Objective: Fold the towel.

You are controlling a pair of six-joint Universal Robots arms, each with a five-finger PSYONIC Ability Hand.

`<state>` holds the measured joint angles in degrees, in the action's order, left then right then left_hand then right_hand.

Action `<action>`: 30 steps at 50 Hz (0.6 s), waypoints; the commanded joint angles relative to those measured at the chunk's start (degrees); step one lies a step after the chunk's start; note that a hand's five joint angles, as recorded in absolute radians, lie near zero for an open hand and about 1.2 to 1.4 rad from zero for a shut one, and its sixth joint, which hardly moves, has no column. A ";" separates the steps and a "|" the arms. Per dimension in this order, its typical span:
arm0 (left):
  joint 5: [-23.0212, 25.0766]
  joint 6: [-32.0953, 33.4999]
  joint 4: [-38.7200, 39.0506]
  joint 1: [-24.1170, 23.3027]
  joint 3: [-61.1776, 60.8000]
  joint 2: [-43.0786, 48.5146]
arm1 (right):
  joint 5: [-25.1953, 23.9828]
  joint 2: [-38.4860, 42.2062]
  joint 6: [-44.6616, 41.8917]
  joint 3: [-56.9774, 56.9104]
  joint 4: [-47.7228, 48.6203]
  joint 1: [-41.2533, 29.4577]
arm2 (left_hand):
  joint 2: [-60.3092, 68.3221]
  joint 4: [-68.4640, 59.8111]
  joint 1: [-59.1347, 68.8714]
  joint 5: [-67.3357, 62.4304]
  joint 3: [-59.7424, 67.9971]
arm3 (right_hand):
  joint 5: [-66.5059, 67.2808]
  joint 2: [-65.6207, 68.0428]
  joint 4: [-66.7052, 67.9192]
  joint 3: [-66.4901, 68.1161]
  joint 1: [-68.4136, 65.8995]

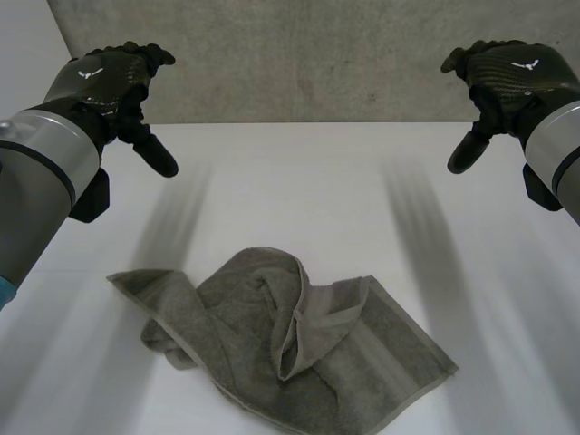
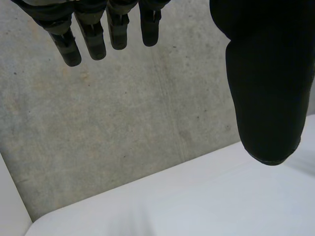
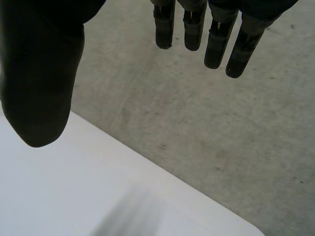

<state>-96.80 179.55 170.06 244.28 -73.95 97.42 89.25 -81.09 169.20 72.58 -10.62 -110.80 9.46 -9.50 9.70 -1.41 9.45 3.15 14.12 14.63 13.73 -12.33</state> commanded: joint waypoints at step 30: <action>29.91 27.52 6.58 20.53 -37.05 -4.88 | -18.58 1.28 -18.56 29.44 -3.98 -3.11 | 12.52 -12.49 12.28 -10.58 12.53 | 3.99 3.02 2.51 3.41 -4.81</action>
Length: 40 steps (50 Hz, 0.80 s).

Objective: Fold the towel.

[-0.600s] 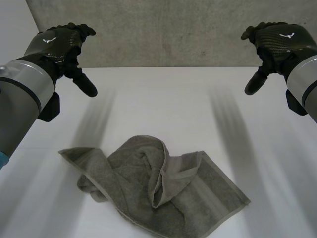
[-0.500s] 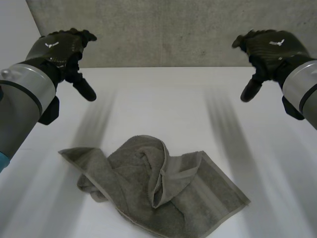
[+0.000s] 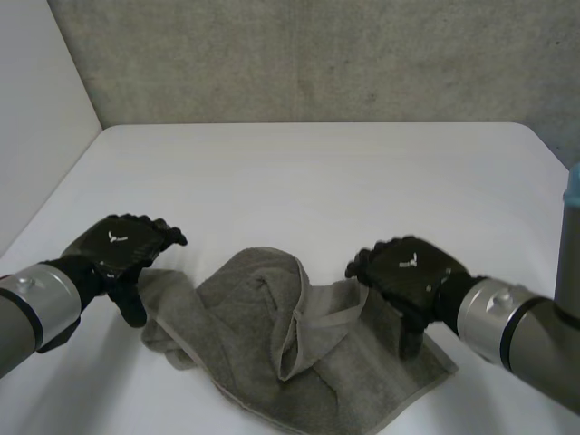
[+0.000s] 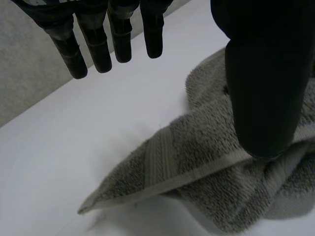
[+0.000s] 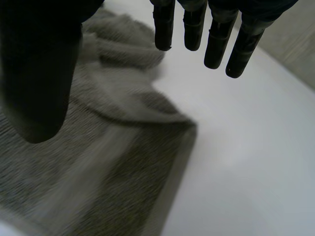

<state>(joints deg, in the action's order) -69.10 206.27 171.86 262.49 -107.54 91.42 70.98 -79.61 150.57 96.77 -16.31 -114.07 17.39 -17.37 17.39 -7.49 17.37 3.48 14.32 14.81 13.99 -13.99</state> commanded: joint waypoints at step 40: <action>2.22 -3.85 20.27 2.85 -4.70 11.24 | -12.36 -0.55 -11.97 23.81 19.03 12.91 | 62.61 -62.63 62.61 -62.51 62.63 | 17.63 16.79 16.30 17.12 -17.12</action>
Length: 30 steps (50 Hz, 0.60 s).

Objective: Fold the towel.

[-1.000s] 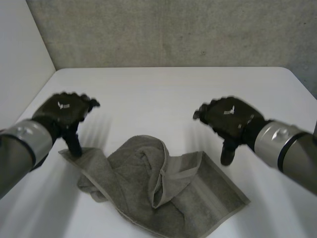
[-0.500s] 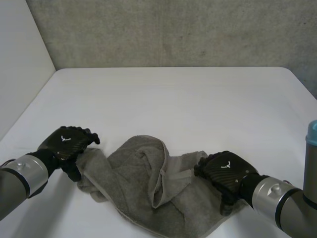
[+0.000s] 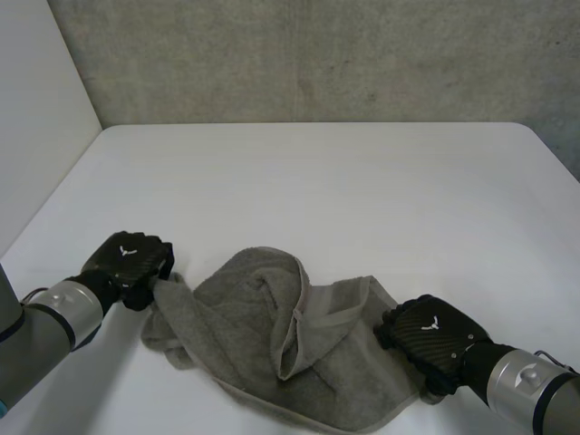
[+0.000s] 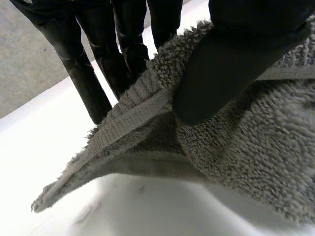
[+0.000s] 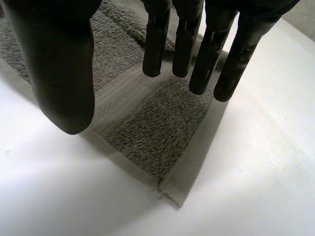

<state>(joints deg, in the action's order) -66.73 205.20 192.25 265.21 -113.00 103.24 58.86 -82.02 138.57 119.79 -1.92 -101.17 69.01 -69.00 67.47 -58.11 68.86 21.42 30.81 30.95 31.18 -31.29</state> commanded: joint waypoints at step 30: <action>-0.16 -3.49 -0.12 0.39 1.29 -0.41 | 0.20 6.25 -0.49 1.06 9.91 0.01 | 10.99 -11.00 12.53 -11.89 11.14 | -5.87 -5.26 -5.40 -5.63 5.74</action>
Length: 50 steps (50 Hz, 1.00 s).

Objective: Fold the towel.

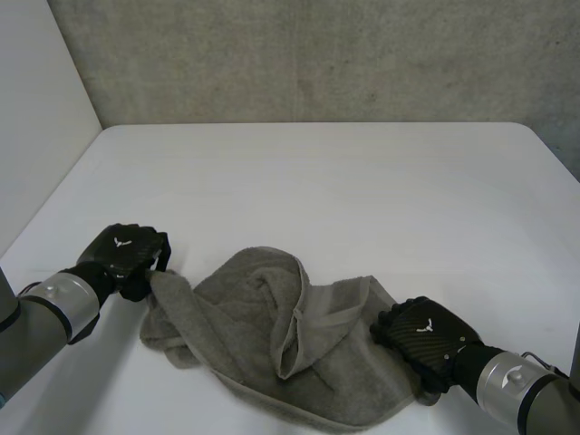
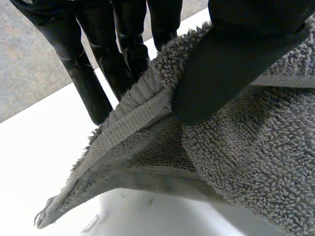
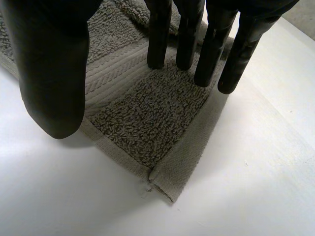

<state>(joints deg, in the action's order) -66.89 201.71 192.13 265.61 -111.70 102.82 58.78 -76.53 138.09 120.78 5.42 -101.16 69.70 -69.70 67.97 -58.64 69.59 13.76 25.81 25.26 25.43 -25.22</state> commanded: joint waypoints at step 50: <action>0.09 0.00 0.00 -0.01 -0.10 0.19 | 2.03 5.08 1.22 -6.87 8.38 -2.20 | 10.30 -10.30 12.03 -11.36 10.41 | 17.44 15.38 15.94 15.77 -15.97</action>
<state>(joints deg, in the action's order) -66.76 201.71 192.04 265.60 -111.80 103.01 60.42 -71.47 139.23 114.92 13.80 -102.34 69.72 -69.75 67.97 -58.64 69.62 29.38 39.61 39.76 39.97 -39.90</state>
